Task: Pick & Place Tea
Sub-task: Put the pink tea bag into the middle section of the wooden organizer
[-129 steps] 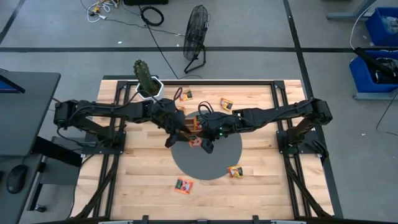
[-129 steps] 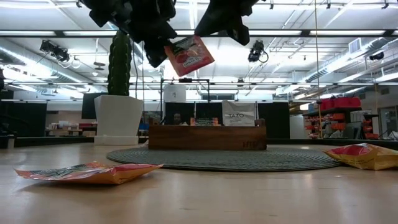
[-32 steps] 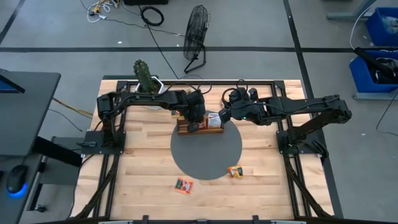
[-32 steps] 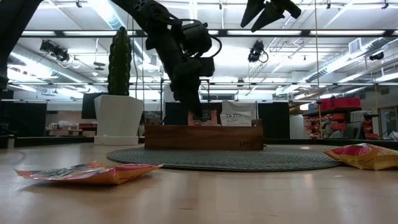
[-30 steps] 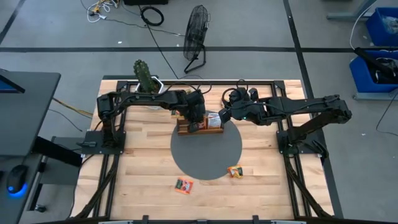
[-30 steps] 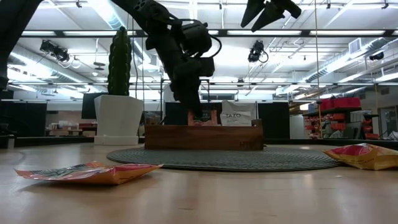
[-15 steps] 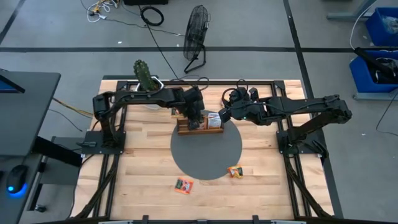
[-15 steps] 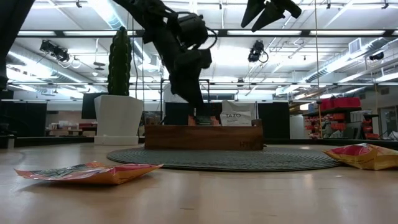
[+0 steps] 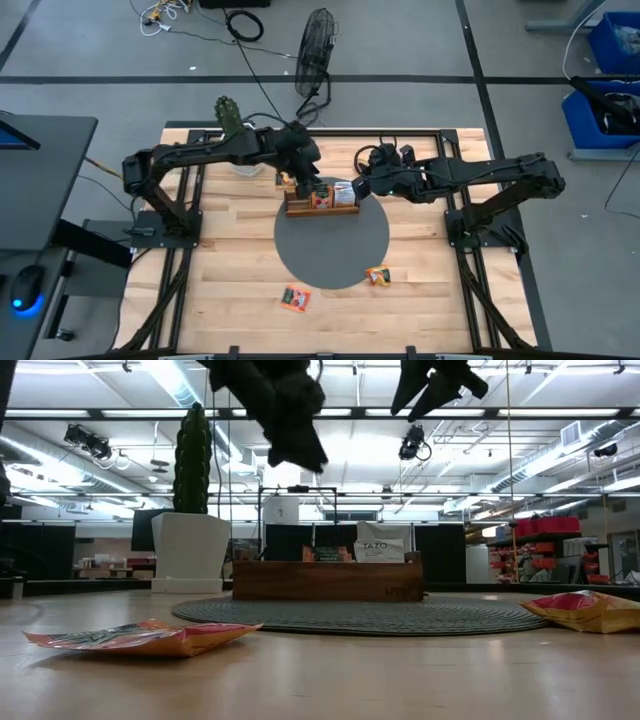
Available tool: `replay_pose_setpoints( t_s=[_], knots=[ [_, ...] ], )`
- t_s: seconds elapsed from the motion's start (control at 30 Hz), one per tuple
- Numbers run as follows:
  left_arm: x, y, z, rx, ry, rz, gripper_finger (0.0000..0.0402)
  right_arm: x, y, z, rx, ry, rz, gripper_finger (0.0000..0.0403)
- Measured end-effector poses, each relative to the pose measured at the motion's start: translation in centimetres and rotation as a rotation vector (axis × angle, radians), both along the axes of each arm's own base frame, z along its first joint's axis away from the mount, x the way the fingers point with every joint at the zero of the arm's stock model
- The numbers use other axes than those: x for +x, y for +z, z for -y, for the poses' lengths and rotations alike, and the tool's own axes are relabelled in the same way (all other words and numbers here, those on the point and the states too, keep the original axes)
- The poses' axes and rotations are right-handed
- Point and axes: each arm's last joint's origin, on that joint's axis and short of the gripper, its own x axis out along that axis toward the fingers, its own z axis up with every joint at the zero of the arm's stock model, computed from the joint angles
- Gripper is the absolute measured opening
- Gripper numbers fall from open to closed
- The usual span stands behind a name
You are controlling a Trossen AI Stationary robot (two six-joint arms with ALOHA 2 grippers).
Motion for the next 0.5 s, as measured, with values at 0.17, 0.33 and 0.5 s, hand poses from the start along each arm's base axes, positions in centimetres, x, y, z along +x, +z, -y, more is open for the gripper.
replay_pose_setpoints(
  t_s=[0.17,0.33,0.5],
  knots=[
    [-1.5,2.5,0.3,0.016,0.001,0.072,0.0140,0.1,-1.5,-0.1,0.054,0.011,-0.007,0.0178],
    [-2.9,4.5,0.7,0.016,0.015,0.134,0.0133,0.0,-2.7,-0.1,0.075,0.001,-0.018,0.0178],
    [-4.4,6.0,1.3,0.020,0.007,0.156,0.0129,0.0,-3.3,-0.3,0.127,0.057,-0.050,0.0178]
  ],
)
